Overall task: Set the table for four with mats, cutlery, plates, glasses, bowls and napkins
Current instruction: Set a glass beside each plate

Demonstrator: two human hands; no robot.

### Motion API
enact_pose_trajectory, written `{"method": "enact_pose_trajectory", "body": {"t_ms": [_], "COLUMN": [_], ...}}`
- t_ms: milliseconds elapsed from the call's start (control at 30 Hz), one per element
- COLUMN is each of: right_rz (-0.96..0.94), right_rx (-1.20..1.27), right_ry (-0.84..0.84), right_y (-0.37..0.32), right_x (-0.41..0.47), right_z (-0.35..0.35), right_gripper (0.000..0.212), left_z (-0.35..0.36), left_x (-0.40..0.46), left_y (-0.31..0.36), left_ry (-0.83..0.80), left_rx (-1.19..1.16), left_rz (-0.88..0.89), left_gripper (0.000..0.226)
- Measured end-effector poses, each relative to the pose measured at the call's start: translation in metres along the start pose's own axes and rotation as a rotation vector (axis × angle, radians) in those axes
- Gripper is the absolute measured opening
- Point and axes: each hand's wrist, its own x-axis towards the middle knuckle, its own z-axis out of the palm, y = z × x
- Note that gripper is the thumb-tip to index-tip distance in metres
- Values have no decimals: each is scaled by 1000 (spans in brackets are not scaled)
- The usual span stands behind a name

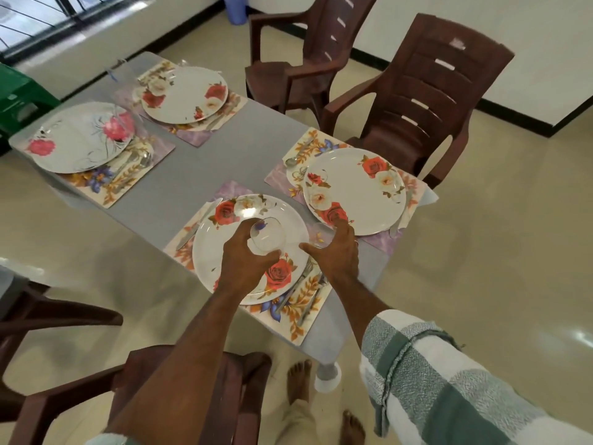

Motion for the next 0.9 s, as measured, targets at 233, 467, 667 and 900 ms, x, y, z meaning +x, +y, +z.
{"method": "enact_pose_trajectory", "body": {"t_ms": [233, 467, 667, 900], "right_rz": [40, -131, -261, -412], "right_rx": [-31, -57, -30, -22], "right_ry": [-42, 17, 1, -70], "right_y": [-4, 10, 28, 82], "right_x": [-5, -1, 38, 114], "right_z": [-13, -50, -107, -194], "right_gripper": [115, 110, 85, 83], "left_z": [1, 11, 62, 189], "left_x": [0, 11, 30, 39], "left_y": [8, 57, 115, 167], "left_ry": [8, 95, 142, 211], "left_rx": [36, 6, -45, -68], "left_rz": [30, 106, 157, 104], "left_gripper": [62, 62, 66, 72]}}
